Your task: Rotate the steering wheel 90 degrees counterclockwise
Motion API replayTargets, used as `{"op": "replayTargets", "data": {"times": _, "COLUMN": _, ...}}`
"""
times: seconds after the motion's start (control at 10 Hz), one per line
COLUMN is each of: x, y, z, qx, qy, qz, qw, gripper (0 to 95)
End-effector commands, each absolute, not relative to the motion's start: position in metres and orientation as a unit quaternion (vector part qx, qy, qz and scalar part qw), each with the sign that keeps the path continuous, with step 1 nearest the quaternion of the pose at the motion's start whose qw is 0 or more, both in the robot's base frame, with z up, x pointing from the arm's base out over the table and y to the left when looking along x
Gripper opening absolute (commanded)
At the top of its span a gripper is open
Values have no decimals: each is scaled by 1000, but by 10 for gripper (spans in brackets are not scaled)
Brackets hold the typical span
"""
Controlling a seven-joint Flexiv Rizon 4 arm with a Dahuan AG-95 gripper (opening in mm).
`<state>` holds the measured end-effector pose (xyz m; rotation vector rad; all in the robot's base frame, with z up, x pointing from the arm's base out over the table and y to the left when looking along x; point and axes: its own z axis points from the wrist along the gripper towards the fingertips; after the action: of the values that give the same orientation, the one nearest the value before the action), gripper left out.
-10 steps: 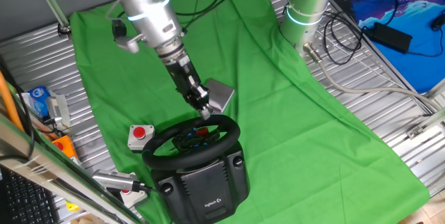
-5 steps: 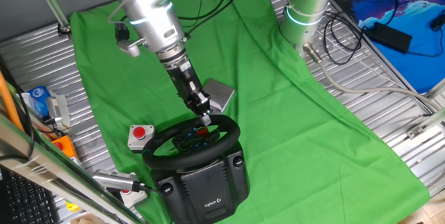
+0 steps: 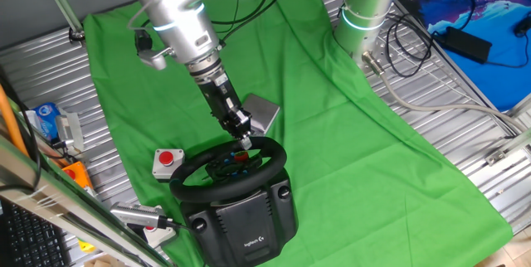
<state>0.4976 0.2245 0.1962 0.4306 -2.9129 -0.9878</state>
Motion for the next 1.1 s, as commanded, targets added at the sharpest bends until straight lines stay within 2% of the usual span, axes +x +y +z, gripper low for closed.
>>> {"op": "replayTargets", "data": {"times": 0.1, "x": 497, "y": 224, "z": 196, "qx": 139, "qy": -938, "qz": -317, "qw": 15, "gripper": 0}}
{"op": "replayTargets", "data": {"times": 0.4, "x": 497, "y": 224, "z": 196, "qx": 149, "qy": -936, "qz": -319, "qw": 7, "gripper": 0}}
{"op": "replayTargets", "data": {"times": 1.1, "x": 497, "y": 224, "z": 196, "qx": 146, "qy": -938, "qz": -314, "qw": 14, "gripper": 0}}
